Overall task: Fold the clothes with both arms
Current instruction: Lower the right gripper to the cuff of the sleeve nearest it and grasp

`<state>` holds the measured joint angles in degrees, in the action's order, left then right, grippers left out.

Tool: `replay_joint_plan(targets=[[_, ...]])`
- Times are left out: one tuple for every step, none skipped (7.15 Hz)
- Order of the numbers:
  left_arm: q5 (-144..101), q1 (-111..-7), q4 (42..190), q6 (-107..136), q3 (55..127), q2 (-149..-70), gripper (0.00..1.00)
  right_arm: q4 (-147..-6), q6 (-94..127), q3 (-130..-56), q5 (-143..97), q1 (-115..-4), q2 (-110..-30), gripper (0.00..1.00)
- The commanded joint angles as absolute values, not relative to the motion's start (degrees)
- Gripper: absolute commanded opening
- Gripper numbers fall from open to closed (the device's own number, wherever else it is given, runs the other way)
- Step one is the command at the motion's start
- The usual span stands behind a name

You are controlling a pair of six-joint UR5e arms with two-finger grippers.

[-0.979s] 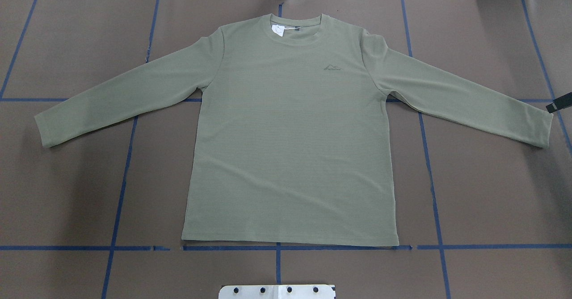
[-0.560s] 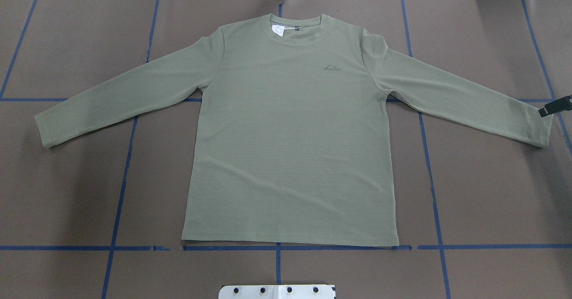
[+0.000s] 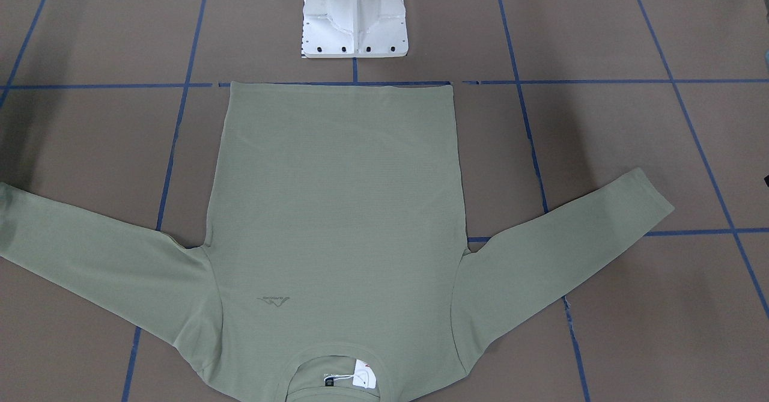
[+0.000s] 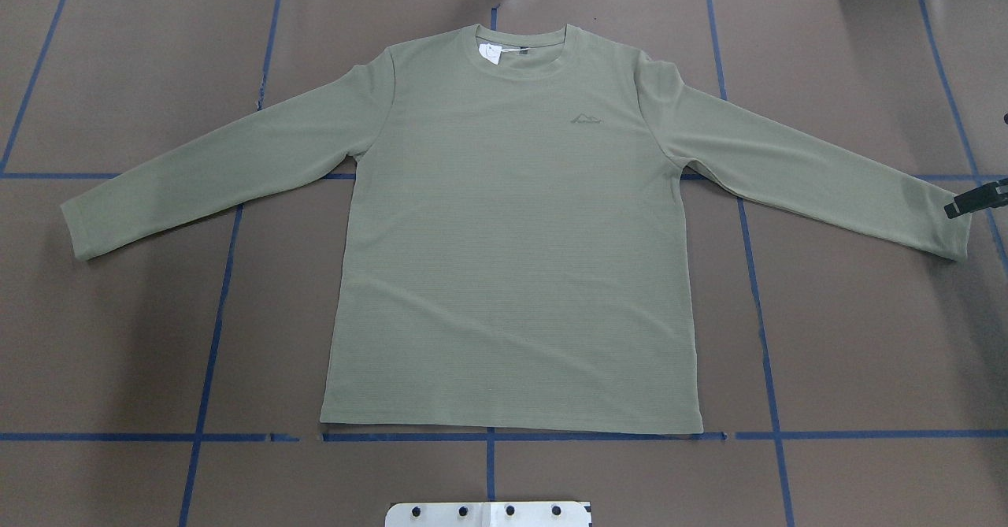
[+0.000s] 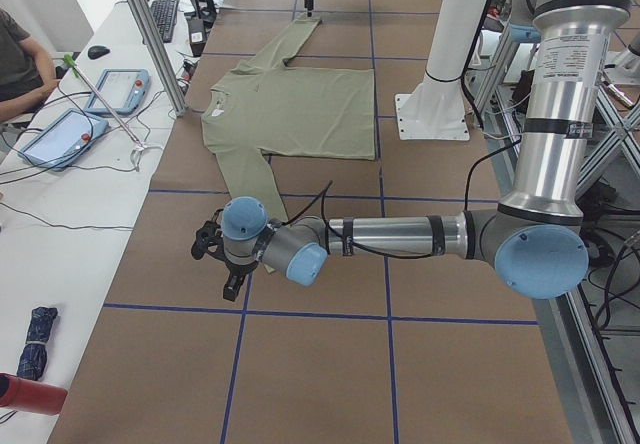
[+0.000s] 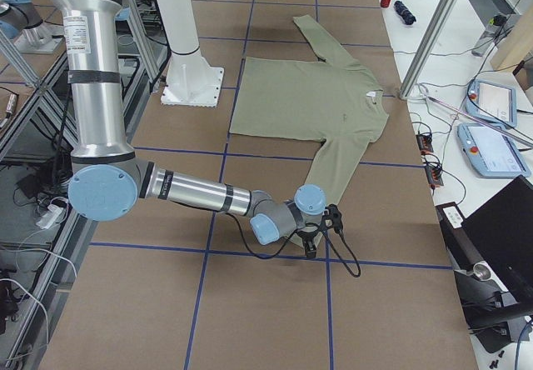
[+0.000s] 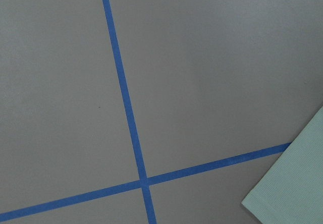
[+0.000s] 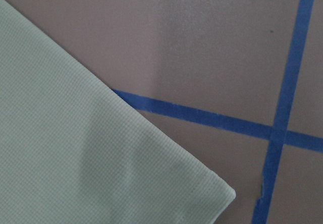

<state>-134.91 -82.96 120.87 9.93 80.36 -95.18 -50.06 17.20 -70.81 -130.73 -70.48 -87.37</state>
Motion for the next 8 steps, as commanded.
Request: replay_joint_plan(targets=[[-134.9, -82.9, 120.9, 9.9, 80.4, -95.3, 1.0, -50.1, 17.2, -70.7, -130.5, -69.7, -87.4, 1.0], [-135.0, -83.0, 120.9, 9.9, 80.5, -95.3, 1.0, -50.2, 17.2, -70.7, -130.6, -69.7, -87.3, 1.0], [-134.9, -83.0, 120.9, 9.9, 80.5, -95.4, 1.0, -50.4, 17.2, -70.6, -130.6, -69.7, -87.0, 0.99], [-134.9, -83.0, 120.9, 9.9, 80.6, -95.4, 1.0, -50.4, 17.2, -70.5, -130.6, -69.7, -86.8, 0.99], [-135.0, -83.0, 120.9, 9.9, 80.6, -95.4, 1.0, -50.4, 17.2, -70.5, -130.7, -69.7, -86.8, 0.98], [-135.0, -83.0, 120.9, 9.9, 80.7, -95.4, 1.0, -50.5, 17.3, -70.4, -130.8, -69.7, -86.8, 0.95], [-135.0, -82.9, 120.9, 9.9, 80.9, -95.4, 1.0, -50.6, 17.2, -70.1, -130.9, -69.7, -86.8, 0.95], [-135.0, -83.0, 120.9, 9.9, 80.9, -95.4, 1.0, -50.6, 17.2, -70.0, -131.0, -69.7, -87.1, 0.95]])
